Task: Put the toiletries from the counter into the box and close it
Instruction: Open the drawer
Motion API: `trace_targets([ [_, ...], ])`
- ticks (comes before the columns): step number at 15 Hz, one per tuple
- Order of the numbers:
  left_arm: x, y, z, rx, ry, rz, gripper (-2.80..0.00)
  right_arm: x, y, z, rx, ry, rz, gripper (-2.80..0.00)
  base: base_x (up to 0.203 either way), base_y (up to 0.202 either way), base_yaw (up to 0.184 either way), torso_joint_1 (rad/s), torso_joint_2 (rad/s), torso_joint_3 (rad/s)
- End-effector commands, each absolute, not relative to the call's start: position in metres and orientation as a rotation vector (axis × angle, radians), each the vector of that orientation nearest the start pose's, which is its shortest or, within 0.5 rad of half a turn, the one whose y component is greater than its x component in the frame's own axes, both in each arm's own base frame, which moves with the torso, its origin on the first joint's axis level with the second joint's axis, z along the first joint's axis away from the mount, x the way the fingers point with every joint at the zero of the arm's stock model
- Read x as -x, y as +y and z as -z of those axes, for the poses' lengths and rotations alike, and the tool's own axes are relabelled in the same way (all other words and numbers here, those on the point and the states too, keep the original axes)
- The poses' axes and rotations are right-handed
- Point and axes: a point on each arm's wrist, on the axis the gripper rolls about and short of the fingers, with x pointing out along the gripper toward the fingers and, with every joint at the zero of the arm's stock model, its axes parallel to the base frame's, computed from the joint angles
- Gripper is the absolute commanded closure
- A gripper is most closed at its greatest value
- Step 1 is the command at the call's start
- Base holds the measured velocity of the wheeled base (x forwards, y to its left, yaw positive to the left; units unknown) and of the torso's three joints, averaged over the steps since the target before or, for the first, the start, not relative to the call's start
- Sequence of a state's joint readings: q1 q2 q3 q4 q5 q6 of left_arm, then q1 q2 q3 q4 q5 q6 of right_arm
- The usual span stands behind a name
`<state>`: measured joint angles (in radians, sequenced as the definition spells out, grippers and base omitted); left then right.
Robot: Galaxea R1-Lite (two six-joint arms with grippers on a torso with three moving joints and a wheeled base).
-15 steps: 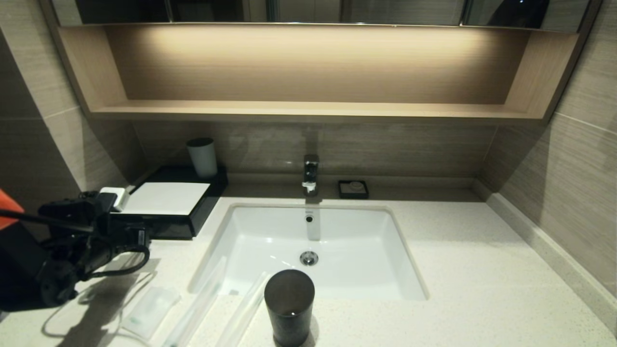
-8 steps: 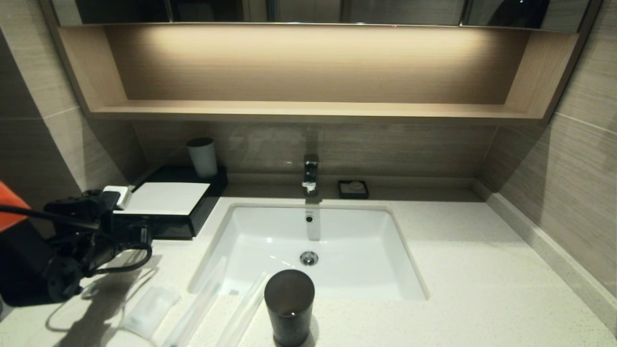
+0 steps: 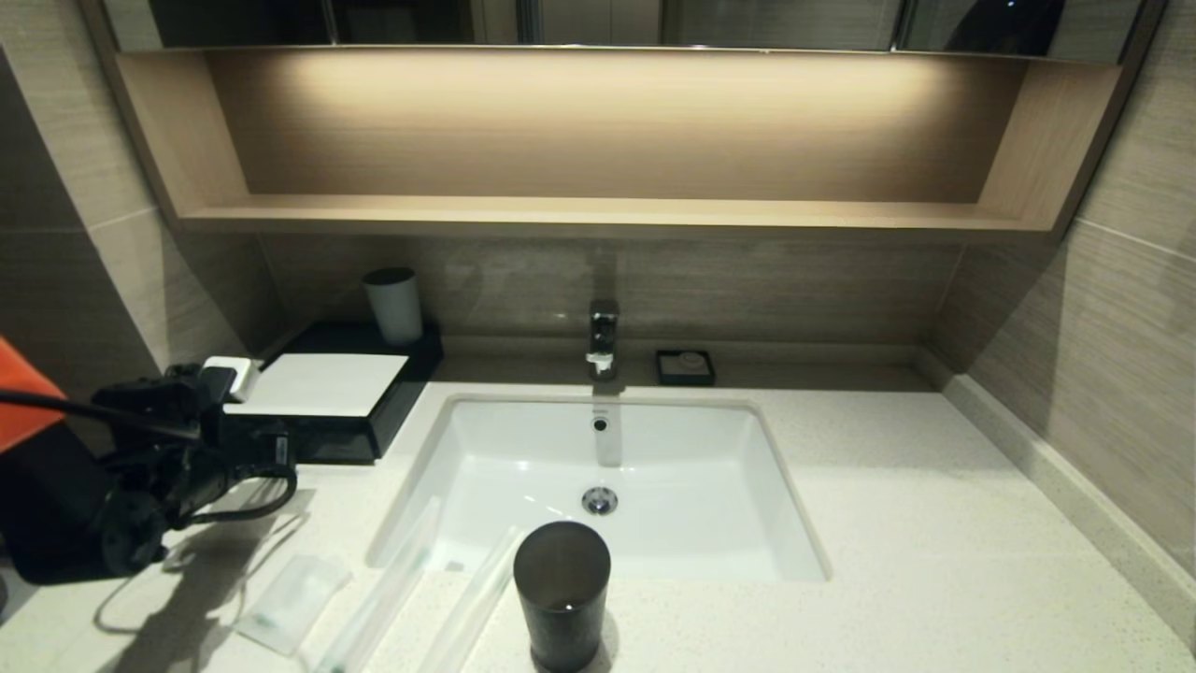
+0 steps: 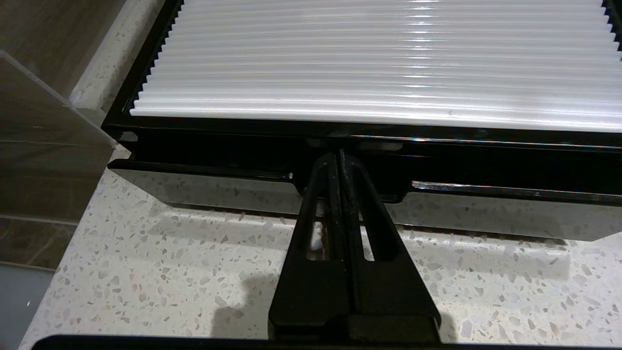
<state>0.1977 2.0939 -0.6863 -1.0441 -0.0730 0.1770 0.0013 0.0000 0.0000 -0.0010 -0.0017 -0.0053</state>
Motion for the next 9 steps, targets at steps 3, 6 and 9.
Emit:
trace_targets([
  [3,-0.344,0.0673,-0.0619,-0.127,0.367,-0.091,0.0,0.0227,-0.0001,-0.0752,0.006,0.0,0.0,0.0,0.0,0.0,0.0,0.0,0.0,0.0],
  [6,-0.3456,0.0676,-0.0609,-0.127,0.369,-0.091,0.0,0.0227,-0.0001,-0.0752,0.006,0.0,0.0,0.0,0.0,0.0,0.0,0.0,0.0,0.0],
  [9,-0.346,0.0676,-0.0607,-0.127,0.369,-0.09,0.0,0.0227,-0.0001,-0.0752,0.006,0.0,0.0,0.0,0.0,0.0,0.0,0.0,0.0,0.0],
])
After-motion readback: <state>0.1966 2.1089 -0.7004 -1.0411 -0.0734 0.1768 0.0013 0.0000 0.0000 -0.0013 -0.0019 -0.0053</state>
